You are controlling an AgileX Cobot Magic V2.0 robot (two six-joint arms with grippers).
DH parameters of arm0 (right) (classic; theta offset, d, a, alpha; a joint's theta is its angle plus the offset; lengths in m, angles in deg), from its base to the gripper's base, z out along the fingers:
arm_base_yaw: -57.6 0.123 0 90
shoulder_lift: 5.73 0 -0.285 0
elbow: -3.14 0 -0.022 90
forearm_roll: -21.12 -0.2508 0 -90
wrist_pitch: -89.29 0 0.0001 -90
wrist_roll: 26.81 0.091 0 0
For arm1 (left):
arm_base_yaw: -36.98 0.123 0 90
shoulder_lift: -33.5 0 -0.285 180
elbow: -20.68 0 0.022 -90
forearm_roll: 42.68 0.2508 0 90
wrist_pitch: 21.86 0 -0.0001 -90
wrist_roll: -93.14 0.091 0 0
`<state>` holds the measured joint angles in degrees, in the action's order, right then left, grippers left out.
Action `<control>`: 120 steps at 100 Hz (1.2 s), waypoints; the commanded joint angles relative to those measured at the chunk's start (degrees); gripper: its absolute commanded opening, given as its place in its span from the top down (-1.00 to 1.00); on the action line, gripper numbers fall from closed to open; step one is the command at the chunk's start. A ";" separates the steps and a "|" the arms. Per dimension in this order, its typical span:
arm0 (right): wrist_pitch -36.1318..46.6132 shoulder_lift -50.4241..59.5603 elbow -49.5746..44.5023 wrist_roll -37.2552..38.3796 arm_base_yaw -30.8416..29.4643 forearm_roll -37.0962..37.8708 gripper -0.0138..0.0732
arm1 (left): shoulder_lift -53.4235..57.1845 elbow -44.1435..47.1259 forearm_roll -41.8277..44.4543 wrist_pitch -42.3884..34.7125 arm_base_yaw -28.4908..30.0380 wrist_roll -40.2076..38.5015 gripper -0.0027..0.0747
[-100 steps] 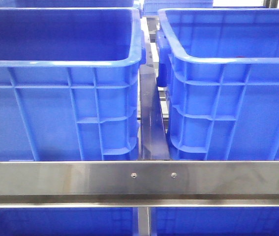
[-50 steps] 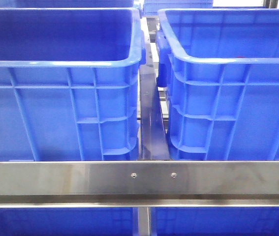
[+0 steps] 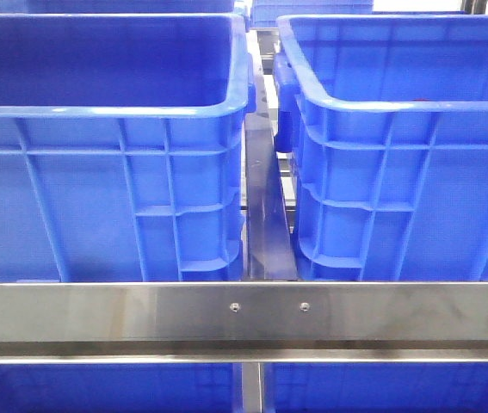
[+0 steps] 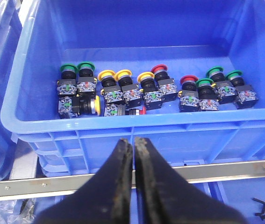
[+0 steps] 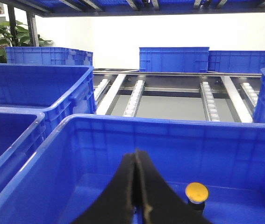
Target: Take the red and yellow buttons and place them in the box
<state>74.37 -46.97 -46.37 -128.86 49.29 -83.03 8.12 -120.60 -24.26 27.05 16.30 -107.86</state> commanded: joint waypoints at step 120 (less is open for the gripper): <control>-1.86 0.20 1.51 -0.55 -0.23 -5.73 0.84 | 17.96 27.11 -19.92 -39.36 16.99 19.65 0.98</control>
<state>74.37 -46.97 -46.37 -128.99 49.29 -82.92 25.07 -95.74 -41.89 -4.57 30.81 -89.13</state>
